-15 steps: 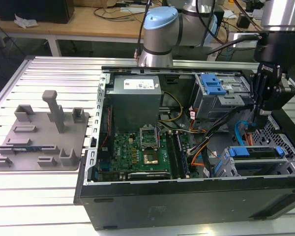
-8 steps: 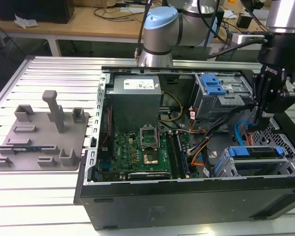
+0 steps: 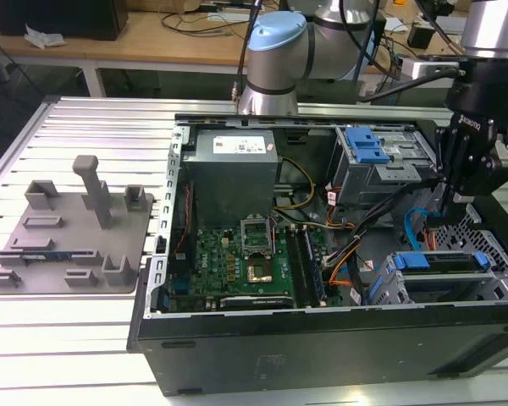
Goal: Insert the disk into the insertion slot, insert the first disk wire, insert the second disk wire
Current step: 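Insert the first disk wire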
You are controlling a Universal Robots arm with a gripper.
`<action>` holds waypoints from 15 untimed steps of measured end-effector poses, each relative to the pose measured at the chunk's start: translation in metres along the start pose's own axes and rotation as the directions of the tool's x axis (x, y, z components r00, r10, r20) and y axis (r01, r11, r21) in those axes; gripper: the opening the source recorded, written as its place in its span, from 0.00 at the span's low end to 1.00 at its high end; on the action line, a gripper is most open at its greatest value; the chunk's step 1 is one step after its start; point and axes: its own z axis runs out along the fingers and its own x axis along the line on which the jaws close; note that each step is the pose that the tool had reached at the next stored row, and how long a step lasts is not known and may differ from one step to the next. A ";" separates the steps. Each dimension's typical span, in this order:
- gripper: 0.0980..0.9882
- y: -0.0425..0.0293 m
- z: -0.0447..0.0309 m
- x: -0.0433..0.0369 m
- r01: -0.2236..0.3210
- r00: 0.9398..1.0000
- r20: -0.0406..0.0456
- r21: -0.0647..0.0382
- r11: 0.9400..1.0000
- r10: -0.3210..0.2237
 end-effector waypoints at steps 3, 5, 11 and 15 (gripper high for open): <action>0.07 0.0000 -0.0001 0.0001 0.000 1.000 0.000 0.000 1.000 0.000; 0.07 -0.0003 0.0010 0.0032 0.000 1.000 0.006 -0.001 1.000 0.000; 0.07 -0.0018 0.0043 0.0167 -0.001 0.999 0.039 -0.005 1.000 0.001; 0.07 -0.0025 0.0063 0.0233 0.002 0.999 0.054 -0.005 1.000 -0.002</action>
